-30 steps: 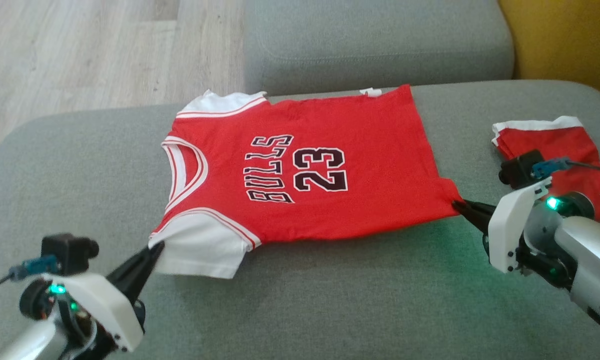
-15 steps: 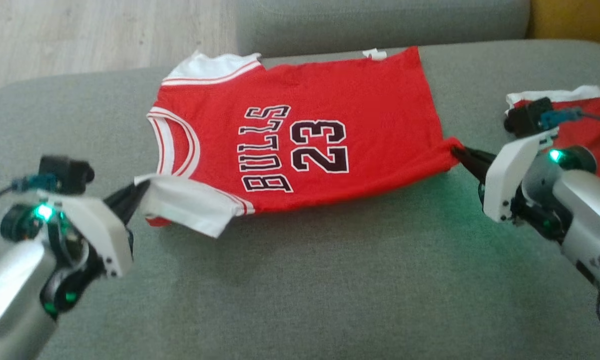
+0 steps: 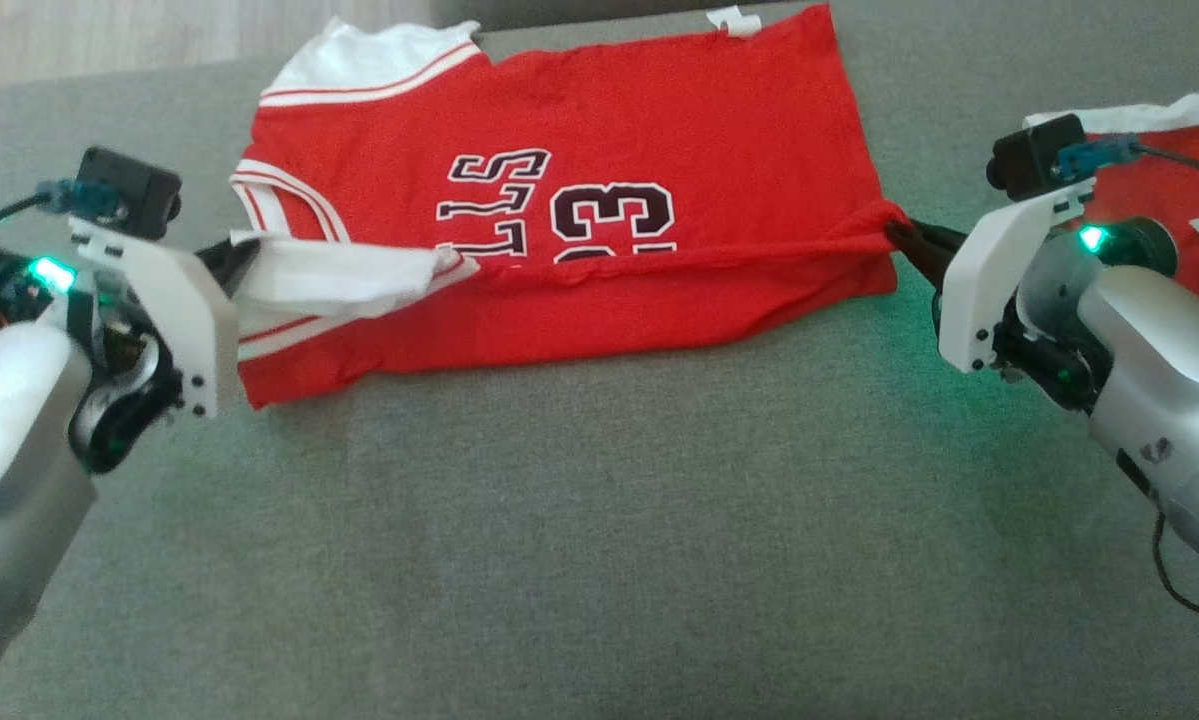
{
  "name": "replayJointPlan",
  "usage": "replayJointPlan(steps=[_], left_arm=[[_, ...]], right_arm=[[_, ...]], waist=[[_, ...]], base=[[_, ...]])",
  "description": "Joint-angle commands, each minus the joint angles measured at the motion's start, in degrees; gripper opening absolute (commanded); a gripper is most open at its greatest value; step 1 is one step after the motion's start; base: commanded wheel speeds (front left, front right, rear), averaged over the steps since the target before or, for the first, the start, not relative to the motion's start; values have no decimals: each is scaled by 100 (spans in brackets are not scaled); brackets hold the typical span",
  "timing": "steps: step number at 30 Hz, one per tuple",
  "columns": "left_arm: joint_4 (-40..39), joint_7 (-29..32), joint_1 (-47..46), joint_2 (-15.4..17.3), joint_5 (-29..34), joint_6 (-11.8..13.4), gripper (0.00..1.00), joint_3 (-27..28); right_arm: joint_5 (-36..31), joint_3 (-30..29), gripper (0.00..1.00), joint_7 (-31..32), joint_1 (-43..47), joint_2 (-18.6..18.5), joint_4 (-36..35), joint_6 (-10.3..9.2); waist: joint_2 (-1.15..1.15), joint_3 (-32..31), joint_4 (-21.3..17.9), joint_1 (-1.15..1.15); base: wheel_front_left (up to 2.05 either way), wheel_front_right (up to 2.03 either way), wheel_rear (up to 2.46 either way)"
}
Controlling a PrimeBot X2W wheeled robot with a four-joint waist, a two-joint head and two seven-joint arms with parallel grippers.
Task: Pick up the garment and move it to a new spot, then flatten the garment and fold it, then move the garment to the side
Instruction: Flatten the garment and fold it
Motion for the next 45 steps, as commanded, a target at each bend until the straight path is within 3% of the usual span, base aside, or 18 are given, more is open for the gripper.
replayJointPlan(steps=[1, 6, 7, 8, 9, 10, 16, 20, 22, 25, 28, 31, 34, 39, 45], left_arm=[[0, -8, -469, 181, 85, -27, 0, 198], [402, -45, -843, 21, 232, -65, 0, -46], [479, -92, -914, -4, 301, -68, 0, -105], [566, -192, -991, -29, 400, -69, 0, -151], [667, -329, -1064, -66, 505, -51, 62, -175], [774, -499, -1126, -121, 585, -6, 100, -174], [1268, -2322, -1398, -535, 837, 440, 100, 186], [1483, -3556, -1237, -845, 738, 587, 100, 471], [1488, -3894, -1093, -1007, 624, 634, 100, 647], [1243, -4054, -810, -1198, 588, 735, 100, 957], [454, -4064, -339, -1322, 943, 967, 100, 1495], [-267, -4066, 380, -1534, 1337, 1131, 100, 2002], [-809, -4066, 1106, -1800, 1689, 1141, 100, 2424], [-1386, -4067, 2314, -2259, 2066, 1027, 100, 3087], [-1303, -4067, 3075, -2693, 2367, 919, 100, 3550]], right_arm=[[-44, -5, 0, -89, -151, 0, -10, -4], [-27, 94, 0, -170, -316, 92, 178, -4], [-21, 92, 29, -221, -356, 117, 221, -4], [22, 48, 100, -276, -389, 143, 296, -4], [45, 11, 100, -364, -431, 169, 355, -4], [85, -53, 100, -471, -469, 195, 432, -4], [115, -362, 100, -1552, -631, 318, 775, -4], [81, -602, 100, -2454, -558, 396, 874, -4], [-96, -806, 100, -2626, -555, 399, 949, -4], [-657, -1861, 100, -2649, -553, 323, 662, -4], [-1627, -3223, 100, -2651, -8, 373, 60, -4], [-2712, -4424, 100, -2652, 875, 687, -678, -4], [-3543, -5418, 100, -2653, 1784, 1219, -1345, -4], [-4347, -6093, 100, -2653, 2884, 1973, -1940, -4], [-4734, -6234, 100, -2653, 3579, 2262, -2205, -4]], waist=[[0, 102, -42, -1], [0, 265, -76, -1], [0, 291, -78, -1], [0, 319, -79, -1], [0, 342, -75, -1], [0, 358, -73, -1], [0, 321, -55, -1], [0, 82, -29, -1], [0, -43, -2, -1], [0, -216, 36, -1], [0, -376, 65, -1], [0, -551, 103, -1], [0, -739, 122, -1], [0, -927, 84, -1], [0, -1003, 86, -1]], base=[[0, 0, 0], [0, 0, 0], [0, 0, 0], [0, 0, 0], [0, 0, 0], [0, 0, 0], [0, 0, 0], [0, 0, 0], [0, 0, 0], [0, 0, 0], [0, 0, 0], [0, 0, 0], [0, 0, 0], [0, 0, 0], [0, 0, 0]])
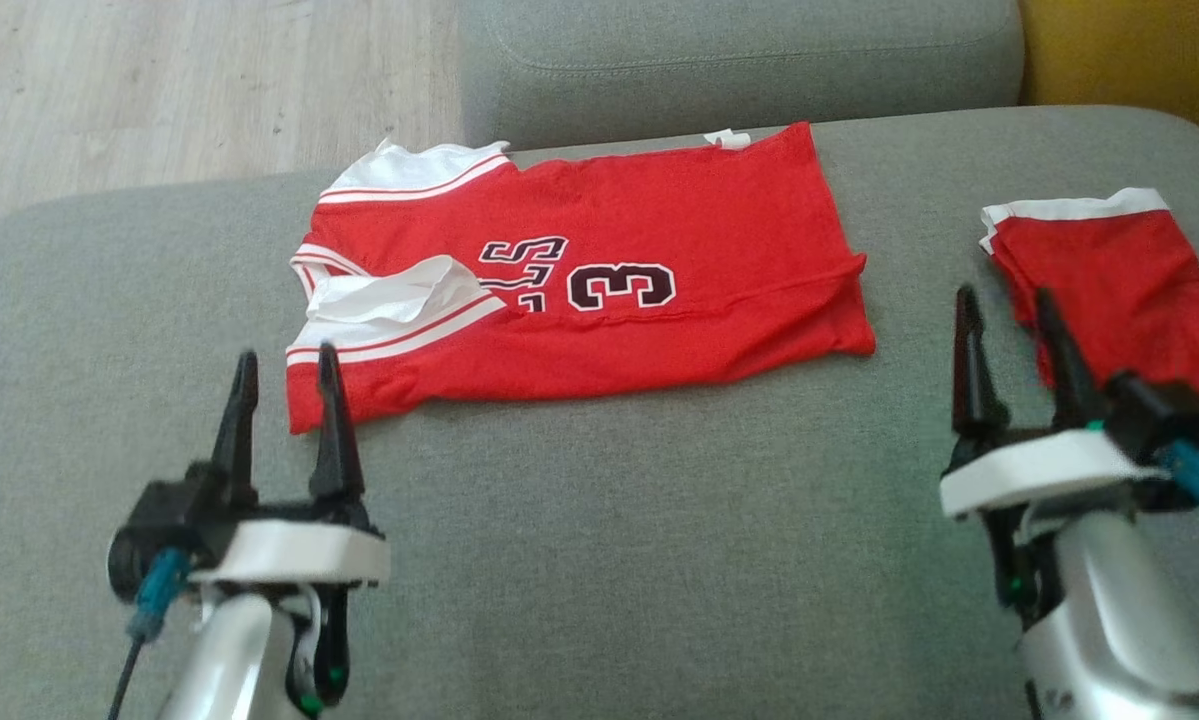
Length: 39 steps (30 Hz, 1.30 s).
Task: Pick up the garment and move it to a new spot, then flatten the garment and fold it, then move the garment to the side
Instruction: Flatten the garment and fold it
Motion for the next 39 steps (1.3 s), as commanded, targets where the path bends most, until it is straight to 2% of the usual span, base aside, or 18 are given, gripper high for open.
replayJointPlan(steps=[1, 8, 15, 19, 27, 31, 32, 33, 38, 39], left_arm=[[-135, -28, -209, 38, 77, -35, 100, 284], [416, -28, -267, -90, 480, -149, 100, 613], [1794, 185, -893, 78, 543, 32, 100, 742], [2469, 419, -1299, 173, 515, 41, 100, 753], [3533, 866, -1893, 384, 477, 150, 100, 778], [3900, 1110, -2015, 360, 476, 31, 100, 665], [3962, 1143, -2035, 352, 475, -12, 46, 637], [4009, 1142, -2054, 345, 471, -48, 0, 618], [3961, 603, -2175, 344, 524, -93, 0, 544], [3851, 324, -2239, 332, 575, -105, 0, 495]], right_arm=[[-45, 100, 100, -32, -76, 73, -229, -4], [-169, 190, 100, -32, 48, 161, -410, -4], [-125, 390, 100, -32, -177, 177, -477, -4], [-61, 452, 100, -32, -265, 180, -527, -4], [84, 562, 100, -32, -387, 181, -642, -4], [126, 558, 100, -32, -392, 181, -676, -4], [132, 549, 100, -32, -392, 181, -661, -4], [133, 547, 100, -32, -395, 181, -624, -4], [5, 578, 100, 16, -557, 181, -99, -4], [-97, 568, 100, 120, -703, 181, 155, -4]], waist=[[0, 4, -8, 1], [0, 115, -120, 1], [0, 428, -320, 1], [0, 650, -434, 1], [0, 959, -624, 1], [0, 999, -635, 1], [0, 998, -630, 1], [0, 992, -622, 1], [0, 918, -501, 1], [0, 886, -429, 1]], base=[[0, 0, 0], [0, 0, 0], [0, 0, 0], [0, 0, 0], [0, 0, 0], [0, 0, 0], [0, 0, 0], [0, 0, 0], [0, 0, 0], [0, 0, 0]])
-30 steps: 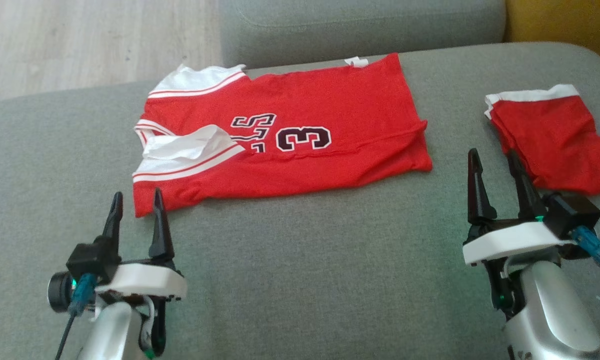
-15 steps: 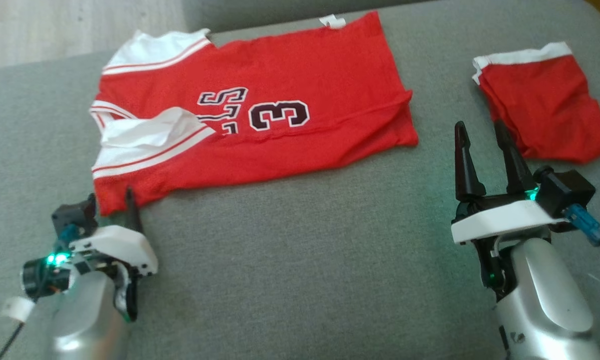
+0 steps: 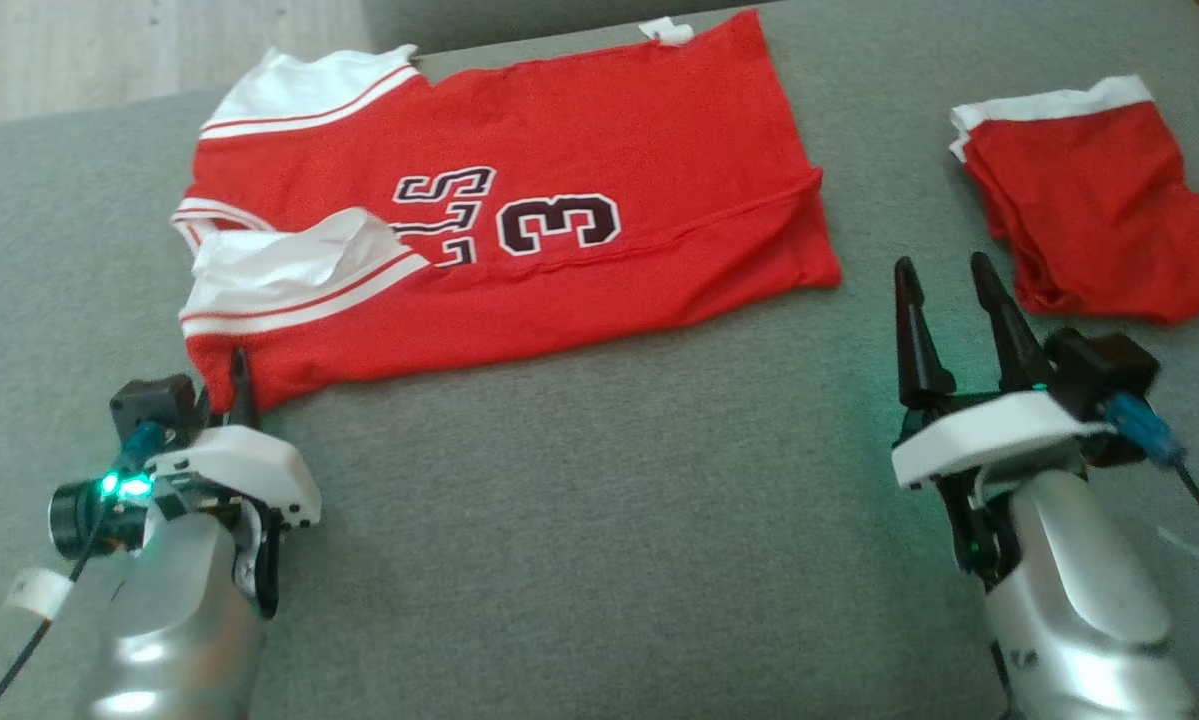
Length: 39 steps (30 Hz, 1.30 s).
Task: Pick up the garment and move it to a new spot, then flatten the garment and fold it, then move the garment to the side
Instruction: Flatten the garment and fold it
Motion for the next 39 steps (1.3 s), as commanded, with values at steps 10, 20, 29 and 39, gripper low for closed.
replayJointPlan(steps=[10, 20, 29, 39], left_arm=[[-1435, -529, -273, 104, 444, -163, 0, -202], [-2044, -532, -141, -44, 618, -285, 0, -451], [-2071, -533, -161, -92, 649, -288, 0, -513], [-1955, -533, -175, -60, 646, -283, 0, -508]], right_arm=[[-389, -104, 100, 866, -1106, 48, 1075, -4], [-921, -691, 100, 1436, -2067, 48, 2568, -4], [-1152, -620, 100, 1705, -2509, 48, 3684, -4], [-895, -43, 0, 2008, -2665, 48, 4230, -4]], waist=[[0, -84, 432, 0], [0, 77, 764, 0], [0, 160, 863, 0], [0, 139, 878, 0]], base=[[0, 0, 0], [0, 0, 0], [0, 0, 0], [0, 0, 0]])
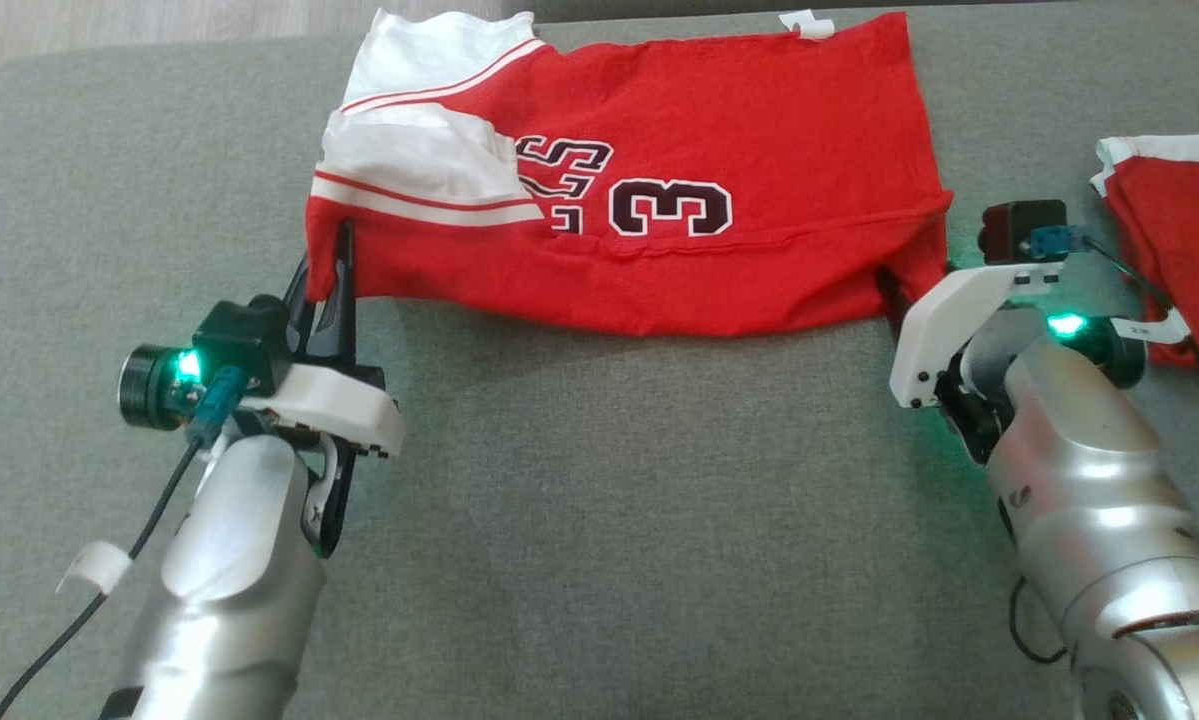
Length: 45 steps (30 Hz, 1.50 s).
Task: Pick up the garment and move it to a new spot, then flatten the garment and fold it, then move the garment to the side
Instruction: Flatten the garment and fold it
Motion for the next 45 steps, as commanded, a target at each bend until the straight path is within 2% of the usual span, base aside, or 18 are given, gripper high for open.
replayJointPlan(steps=[1, 6, 13, 20, 26, 33, 45], left_arm=[[-120, -71, -194, 160, 49, 9, 0, 148], [1, -71, -149, 197, 35, 11, 0, 146], [162, -71, 105, 298, -25, 12, 0, 191], [302, -71, 659, 438, -93, 31, 0, 240], [333, -19, 1220, 480, -202, -14, 0, 217], [217, 358, 1824, 484, -335, -123, 0, 106], [-471, 712, 2378, 558, -527, 38, 0, 144]], right_arm=[[55, 205, 0, 52, 50, 140, 47, -4], [76, 191, 0, -267, 14, 140, 45, -4], [60, -43, 0, -1076, 156, 140, 8, -4], [556, -24, 0, -1513, 534, 140, -16, -4], [1025, 273, 0, -1417, 1010, 140, -83, -4], [1306, 558, 0, -1246, 1520, 140, -448, -4], [1351, 535, 0, -881, 2188, 93, -1320, -4]], waist=[[0, -4, 8, 0], [0, -76, -12, 0], [0, -455, -126, 0], [0, -1014, -336, 0], [0, -1415, -455, 0], [0, -1692, -495, 0], [0, -1776, -601, 0]], base=[[0, 0, 0], [0, 0, 0], [0, 0, 0], [0, 0, 0], [0, 0, 0], [0, 0, 0], [0, 0, 0]])
